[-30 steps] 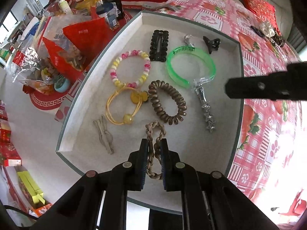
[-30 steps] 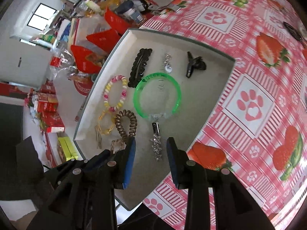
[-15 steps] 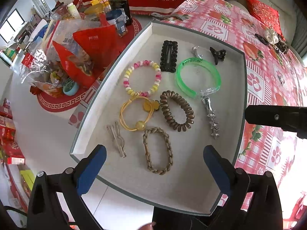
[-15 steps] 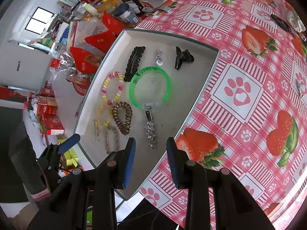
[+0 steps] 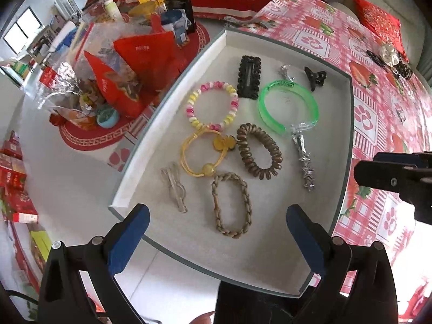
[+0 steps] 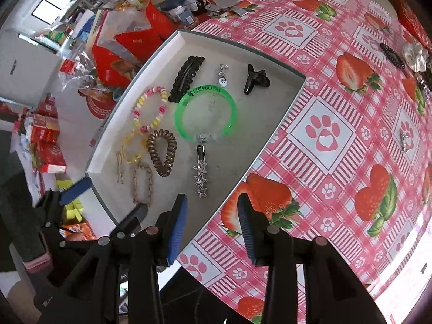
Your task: Organize jewelry
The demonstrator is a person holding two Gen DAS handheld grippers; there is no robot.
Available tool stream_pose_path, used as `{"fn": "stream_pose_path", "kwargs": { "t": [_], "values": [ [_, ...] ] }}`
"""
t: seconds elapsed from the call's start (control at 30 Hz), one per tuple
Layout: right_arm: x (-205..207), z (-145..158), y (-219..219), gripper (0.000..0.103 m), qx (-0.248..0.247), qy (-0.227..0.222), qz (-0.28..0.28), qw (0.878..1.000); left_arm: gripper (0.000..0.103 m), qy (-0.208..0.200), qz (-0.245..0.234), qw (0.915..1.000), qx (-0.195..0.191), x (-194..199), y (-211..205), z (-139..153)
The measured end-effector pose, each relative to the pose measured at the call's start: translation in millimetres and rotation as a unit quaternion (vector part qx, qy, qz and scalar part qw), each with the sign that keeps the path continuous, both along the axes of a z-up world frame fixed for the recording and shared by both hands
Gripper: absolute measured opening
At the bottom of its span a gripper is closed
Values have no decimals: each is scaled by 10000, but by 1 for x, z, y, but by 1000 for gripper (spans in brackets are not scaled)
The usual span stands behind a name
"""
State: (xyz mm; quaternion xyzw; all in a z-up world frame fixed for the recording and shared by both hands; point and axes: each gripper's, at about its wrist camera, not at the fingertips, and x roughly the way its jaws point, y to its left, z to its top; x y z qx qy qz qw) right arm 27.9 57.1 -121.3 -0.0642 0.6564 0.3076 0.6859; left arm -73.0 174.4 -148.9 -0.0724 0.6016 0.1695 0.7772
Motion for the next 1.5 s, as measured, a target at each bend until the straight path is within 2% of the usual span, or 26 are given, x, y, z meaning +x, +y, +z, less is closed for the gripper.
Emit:
{"fn": "stream_pose_path", "kwargs": {
  "t": [0.13, 0.6, 0.77, 1.03, 1.13, 1.3, 1.5],
  "values": [
    [-3, 3, -1, 46, -56, -6, 41, 10000, 103, 24, -21, 10000, 58, -1, -1, 4],
    [-11, 10, -1, 47, -278, 79, 101, 9995, 103, 205, 123, 9996, -115, -13, 3, 15],
    [-14, 12, 1, 51, -360, 75, 175, 9992, 103, 251, 89, 9996, -133, -15, 3, 22],
    [-17, 24, 4, 52, -466, 72, 227, 9986, 103, 314, -154, 9991, -259, -11, 4, 39],
    [-16, 31, 6, 59, -465, 50, 217, 9987, 103, 297, -247, 9991, -201, -9, 7, 47],
    [-14, 41, 11, 59, -499, -2, 171, 9986, 103, 367, -340, 9981, -354, -8, 14, 53],
    [-12, 51, 21, 59, -519, -17, 167, 9985, 103, 424, -528, 9971, -340, -8, 14, 58]
  ]
}}
